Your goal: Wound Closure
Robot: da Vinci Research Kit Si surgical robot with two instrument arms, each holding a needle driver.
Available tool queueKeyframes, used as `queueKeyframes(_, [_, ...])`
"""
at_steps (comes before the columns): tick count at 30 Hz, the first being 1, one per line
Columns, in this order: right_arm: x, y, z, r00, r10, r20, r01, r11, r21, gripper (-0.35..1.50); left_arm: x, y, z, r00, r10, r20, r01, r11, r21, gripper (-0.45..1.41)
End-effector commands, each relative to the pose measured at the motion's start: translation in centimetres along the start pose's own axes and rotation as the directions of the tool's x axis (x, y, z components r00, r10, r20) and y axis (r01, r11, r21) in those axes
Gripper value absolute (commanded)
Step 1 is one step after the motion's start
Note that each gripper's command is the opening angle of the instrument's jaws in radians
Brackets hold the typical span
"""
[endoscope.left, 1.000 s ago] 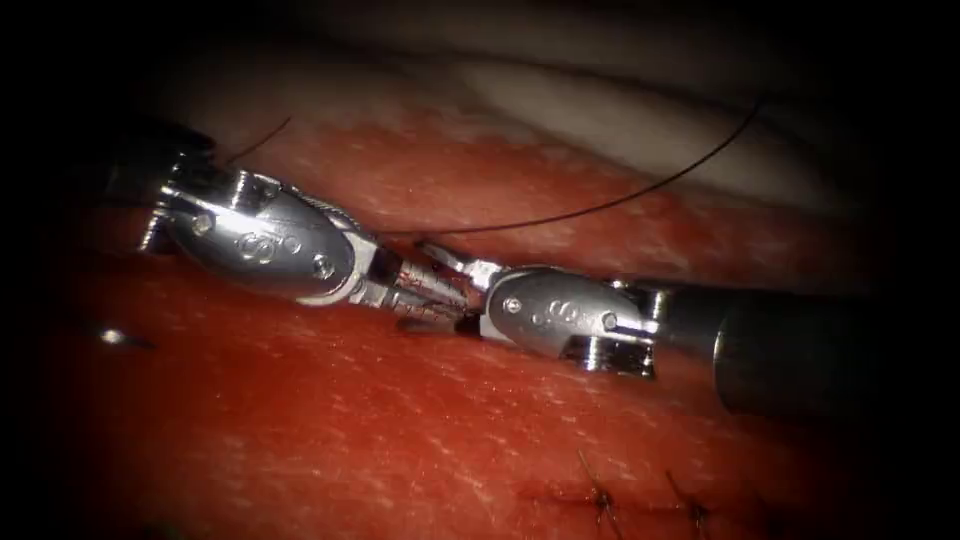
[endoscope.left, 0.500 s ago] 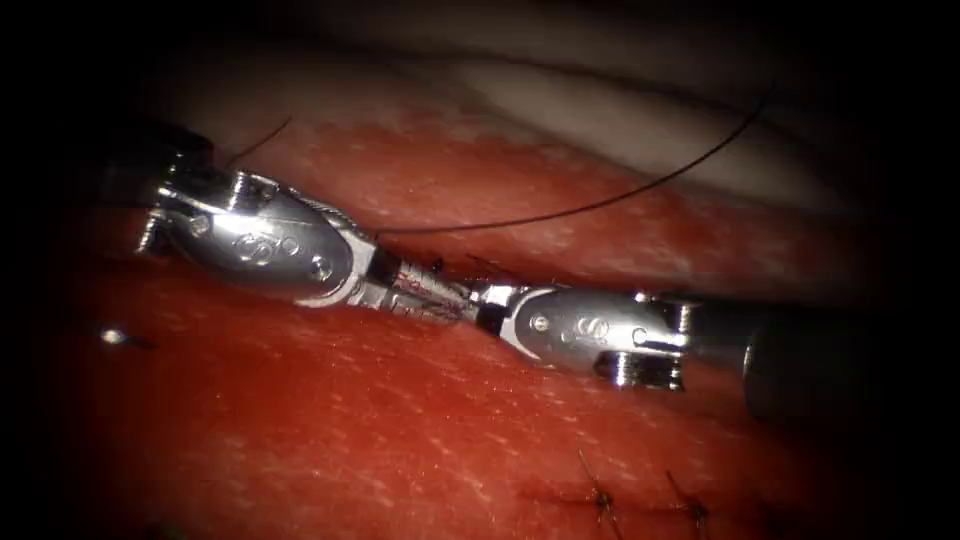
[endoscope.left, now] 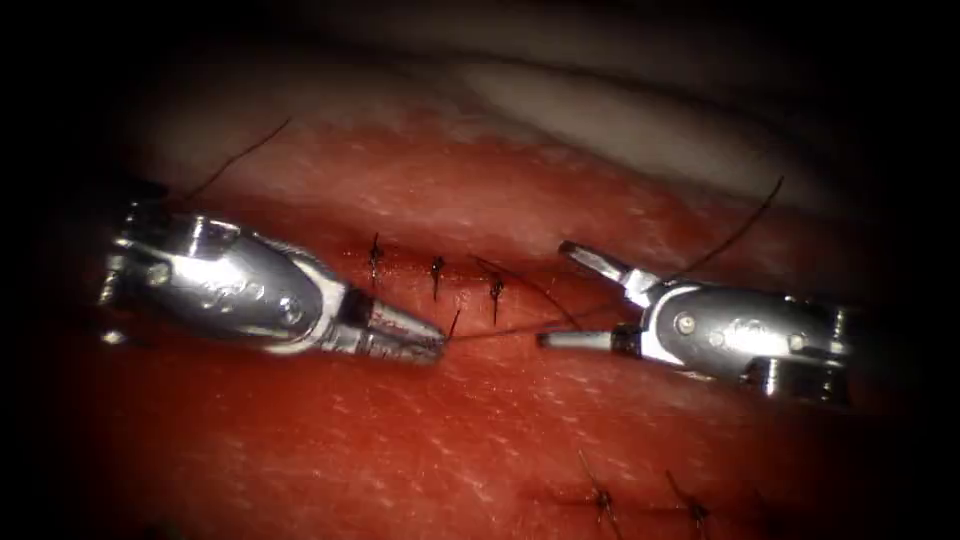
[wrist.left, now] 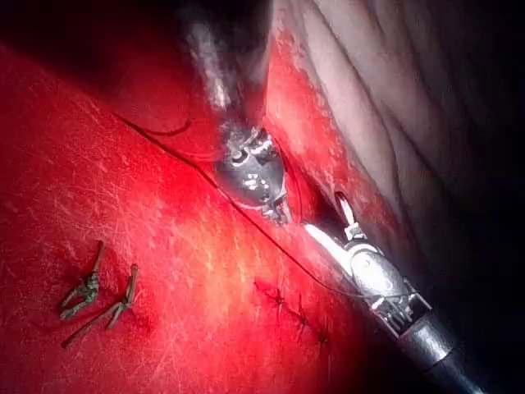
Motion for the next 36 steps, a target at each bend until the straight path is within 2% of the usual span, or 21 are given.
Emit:
queueKeyframes(1, [-0.04,0.06,0.04,1.0,-0.002,0.006,0.002,1.0,-0.016,1.3,-0.15,0.07,0.17,0.992,-0.127,0.004,0.127,0.992,0.002,0.57])
queueKeyframes(2, [-0.06,0.06,0.03,1.0,-0.002,0.012,0.002,1.0,-0.027,1.3,-0.29,0.14,0.23,0.975,-0.22,0.02,0.22,0.976,0.002,0.67])
queueKeyframes(4, [-0.06,0.06,0.04,1.0,-0.002,0.024,0.003,1.0,-0.031,1.3,-0.44,0.19,0.27,0.962,-0.266,0.055,0.267,0.964,-0.017,0.69])
queueKeyframes(5, [-0.05,0.06,0.05,0.999,-0.002,0.032,0.003,1.0,-0.028,1.3,-0.64,0.23,0.28,0.945,-0.312,0.1,0.318,0.947,-0.048,0.71])
queueKeyframes(6, [-0.05,0.06,0.05,0.999,-0.002,0.032,0.003,1.0,-0.028,1.3,-0.64,0.23,0.28,0.945,-0.312,0.1,0.318,0.947,-0.048,0.71])
queueKeyframes(7, [-0.05,0.05,0.06,0.999,-0.002,0.033,0.003,1.0,-0.029,1.3,-0.84,0.23,0.25,0.932,-0.333,0.145,0.344,0.937,-0.056,0.72])
queueKeyframes(9, [-0.04,0.04,0.07,0.999,0.004,0.033,-0.003,1.0,-0.03,1.3,-1.03,0.24,0.18,0.918,-0.348,0.188,0.365,0.928,-0.067,0.74])
queueKeyframes(10, [-0.04,0.03,0.07,0.999,0.004,0.033,-0.003,1.0,-0.03,1.3,-1.11,0.24,0.13,0.911,-0.356,0.21,0.377,0.924,-0.071,0.74])
queueKeyframes(11, [-0.04,0.03,0.07,0.999,0.004,0.035,-0.003,1.0,-0.029,1.3,-1.27,0.23,-0.03,0.899,-0.346,0.268,0.381,0.92,-0.088,0.74])
queueKeyframes(13, [-0.04,0.03,0.07,0.999,0.004,0.038,-0.003,1.0,-0.028,1.3,-1.39,0.21,-0.21,0.884,-0.331,0.329,0.377,0.922,-0.086,0.74])
queueKeyframes(17, [-0.04,0.03,0.08,0.999,0.003,0.044,-0.002,1.0,-0.026,1.3,-1.53,0.05,-0.53,0.86,-0.314,0.402,0.352,0.936,-0.024,0.74])
queueKeyframes(21, [-0.04,0.03,0.09,0.997,0.001,0.071,0.0,1.0,-0.015,1.3,-1.48,-0.16,-0.69,0.863,-0.332,0.38,0.35,0.937,0.023,0.72])
queueKeyframes(24, [-0.03,0.05,0.09,0.987,-0.002,0.158,0.004,1.0,-0.013,1.3,-1.26,-0.43,-0.89,0.892,-0.329,0.31,0.307,0.944,0.118,0.72])
queueKeyframes(27, [0.0,0.09,0.1,0.986,0.018,0.166,-0.015,1.0,-0.018,1.3,-1.03,-0.62,-0.99,0.929,-0.325,0.176,0.291,0.937,0.193,0.71])
queueKeyframes(28, [0.03,0.12,0.11,0.986,0.039,0.162,-0.038,0.999,-0.005,1.28,-0.89,-0.65,-1.04,0.946,-0.318,0.066,0.298,0.93,0.214,0.7])
queueKeyframes(30, [0.06,0.15,0.1,0.986,0.071,0.15,-0.074,0.997,0.013,1.28,-0.71,-0.61,-1.09,0.955,-0.298,-0.013,0.293,0.929,0.227,0.7])
queueKeyframes(33, [0.13,0.17,0.08,0.984,0.106,0.146,-0.111,0.993,0.027,1.3,-0.53,-0.45,-1.06,0.966,-0.251,-0.064,0.259,0.93,0.261,0.7])
queueKeyframes(34, [0.18,0.16,0.07,0.983,0.109,0.147,-0.114,0.993,0.03,1.3,-0.49,-0.32,-1.03,0.985,-0.168,-0.049,0.175,0.94,0.292,0.69])
queueKeyframes(36, [0.25,0.13,0.06,0.983,0.113,0.143,-0.118,0.993,0.029,1.3,-0.48,-0.15,-0.97,0.994,-0.106,-0.006,0.102,0.935,0.339,0.68])
